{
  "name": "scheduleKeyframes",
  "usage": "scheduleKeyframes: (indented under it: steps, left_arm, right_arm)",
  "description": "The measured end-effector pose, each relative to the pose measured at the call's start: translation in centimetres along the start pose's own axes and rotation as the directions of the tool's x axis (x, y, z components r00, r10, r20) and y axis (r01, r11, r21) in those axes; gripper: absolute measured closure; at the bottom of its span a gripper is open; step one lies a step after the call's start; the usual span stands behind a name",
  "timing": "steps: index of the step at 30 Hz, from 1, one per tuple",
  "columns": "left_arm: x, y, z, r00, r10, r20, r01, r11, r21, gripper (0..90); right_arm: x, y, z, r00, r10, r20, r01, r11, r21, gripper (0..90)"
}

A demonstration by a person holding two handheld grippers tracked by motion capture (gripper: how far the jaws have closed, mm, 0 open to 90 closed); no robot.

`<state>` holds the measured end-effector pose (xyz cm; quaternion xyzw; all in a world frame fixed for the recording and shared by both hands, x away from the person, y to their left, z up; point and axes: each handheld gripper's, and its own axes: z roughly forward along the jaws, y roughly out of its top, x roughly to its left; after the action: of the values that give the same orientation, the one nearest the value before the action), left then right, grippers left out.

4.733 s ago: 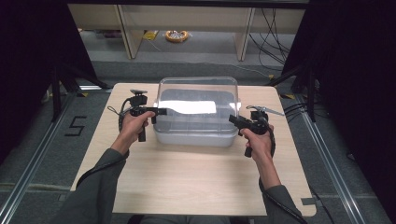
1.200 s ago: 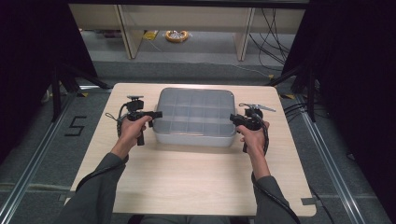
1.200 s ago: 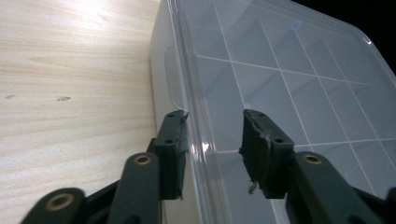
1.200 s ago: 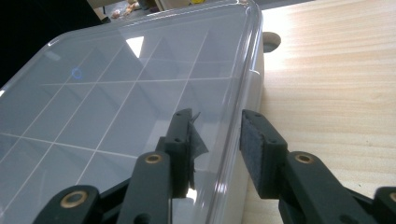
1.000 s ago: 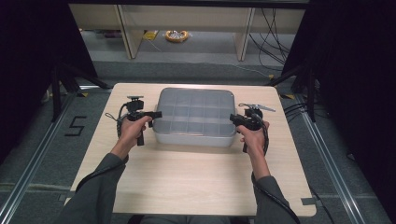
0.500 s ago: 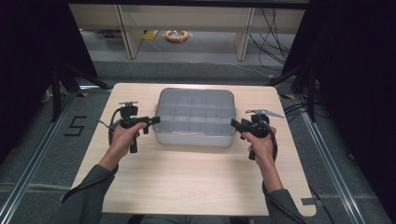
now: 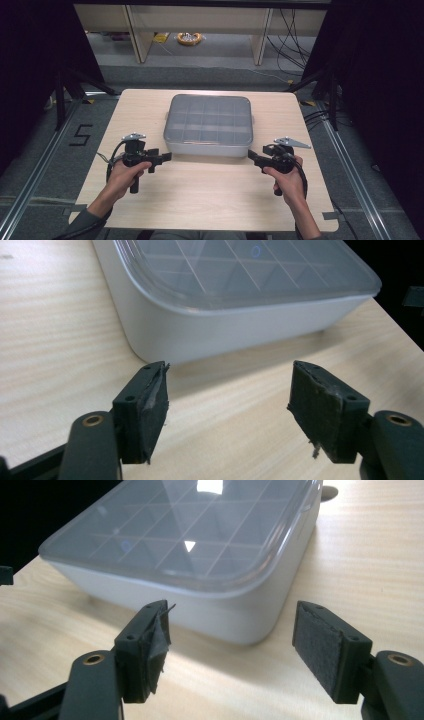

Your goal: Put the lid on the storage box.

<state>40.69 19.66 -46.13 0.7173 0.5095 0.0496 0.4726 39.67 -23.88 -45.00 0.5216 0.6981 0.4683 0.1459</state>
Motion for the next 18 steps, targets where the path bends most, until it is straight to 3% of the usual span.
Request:
scheduleKeyframes:
  steps: [3, 5, 9, 10, 13, 18]
  left_arm:
    - [0.0, -1.1, 0.3, 1.0000, -0.001, 0.000, 0.001, 0.9997, 0.023, 30.4]
    - [-0.1, -1.3, 0.4, 1.0000, 0.000, 0.001, 0.000, 0.9996, 0.030, 30.0]
    - [-0.3, -2.0, 0.5, 1.0000, 0.005, 0.005, -0.005, 0.9991, 0.042, 28.7]
    - [-0.5, -2.2, 0.4, 0.9999, 0.009, 0.010, -0.009, 0.9992, 0.040, 28.5]
    - [-0.7, -2.4, 0.4, 0.9997, 0.022, 0.010, -0.022, 0.9988, 0.044, 28.0]
    - [-1.0, -2.9, 0.5, 0.9995, 0.030, 0.005, -0.030, 0.9978, 0.058, 26.0]
  right_arm:
    - [-0.1, -1.0, -0.2, 1.0000, 0.001, -0.004, -0.001, 1.000, 0.018, 32.0]
    - [-0.1, -1.2, -0.3, 0.9999, -0.003, 0.010, 0.003, 1.000, 0.029, 31.9]
    - [-0.1, -1.8, -0.1, 1.0000, 0.003, -0.007, -0.003, 0.999, 0.042, 31.2]
    - [0.3, -1.9, -0.1, 0.9996, 0.028, -0.004, -0.028, 0.999, 0.044, 30.5]
    - [0.2, -2.0, 0.0, 0.9999, 0.000, -0.016, 0.000, 0.999, 0.038, 29.5]
    - [0.6, -2.5, 0.0, 0.9999, 0.008, -0.009, -0.007, 0.999, 0.034, 25.8]
